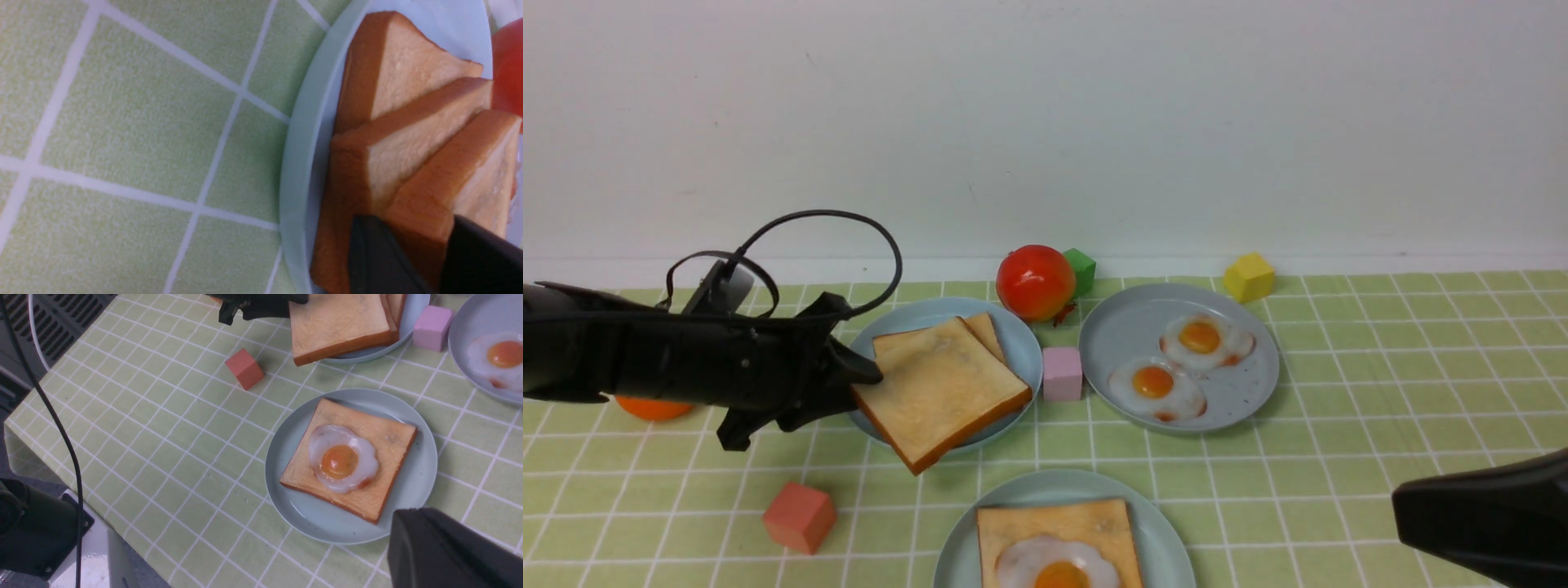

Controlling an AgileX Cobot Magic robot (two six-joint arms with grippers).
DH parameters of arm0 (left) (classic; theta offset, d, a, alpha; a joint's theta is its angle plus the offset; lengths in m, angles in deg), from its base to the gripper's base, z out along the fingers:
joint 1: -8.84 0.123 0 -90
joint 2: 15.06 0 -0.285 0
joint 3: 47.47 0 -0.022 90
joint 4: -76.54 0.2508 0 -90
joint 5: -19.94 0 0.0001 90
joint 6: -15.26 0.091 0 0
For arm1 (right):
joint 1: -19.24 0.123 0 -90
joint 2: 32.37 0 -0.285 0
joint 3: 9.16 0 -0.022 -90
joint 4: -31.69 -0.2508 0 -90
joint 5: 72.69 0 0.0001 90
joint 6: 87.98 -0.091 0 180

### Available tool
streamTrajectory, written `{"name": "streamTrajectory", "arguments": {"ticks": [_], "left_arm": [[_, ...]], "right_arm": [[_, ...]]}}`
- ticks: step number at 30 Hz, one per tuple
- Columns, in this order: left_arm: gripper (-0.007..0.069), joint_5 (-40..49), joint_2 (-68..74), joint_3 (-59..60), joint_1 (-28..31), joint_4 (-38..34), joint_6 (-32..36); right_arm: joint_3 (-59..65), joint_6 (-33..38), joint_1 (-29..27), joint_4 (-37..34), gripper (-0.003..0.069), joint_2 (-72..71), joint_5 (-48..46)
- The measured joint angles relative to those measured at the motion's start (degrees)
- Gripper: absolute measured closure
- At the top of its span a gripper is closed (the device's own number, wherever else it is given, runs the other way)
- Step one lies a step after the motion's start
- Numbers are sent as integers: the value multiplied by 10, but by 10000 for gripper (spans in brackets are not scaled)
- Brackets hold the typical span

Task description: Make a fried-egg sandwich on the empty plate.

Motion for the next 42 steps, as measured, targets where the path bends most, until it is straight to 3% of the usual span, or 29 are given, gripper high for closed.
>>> {"name": "streamTrajectory", "arguments": {"ticks": [7,12,15,19,21,29,36,40,42], "left_arm": [[461,20,-65,0,3,32,53],[461,170,-125,8,-23,45,199],[461,215,-128,26,-62,47,226],[461,193,-128,75,-111,51,233],[461,141,-123,100,-126,44,234],[458,55,-93,106,-146,25,200],[215,48,-86,106,-156,55,189],[25,35,-125,90,-137,115,130],[-17,35,-149,78,-128,159,94]], "right_arm": [[0,0,0,-2,651,0,-3],[0,0,0,-2,645,0,-7],[0,0,0,-2,644,0,-7],[0,0,0,-2,640,0,-7],[0,0,0,-2,637,0,-7],[0,0,0,-2,618,0,-4],[0,0,0,0,589,0,4],[0,0,0,13,570,-1,2],[0,-13,0,32,566,-7,-2]]}}
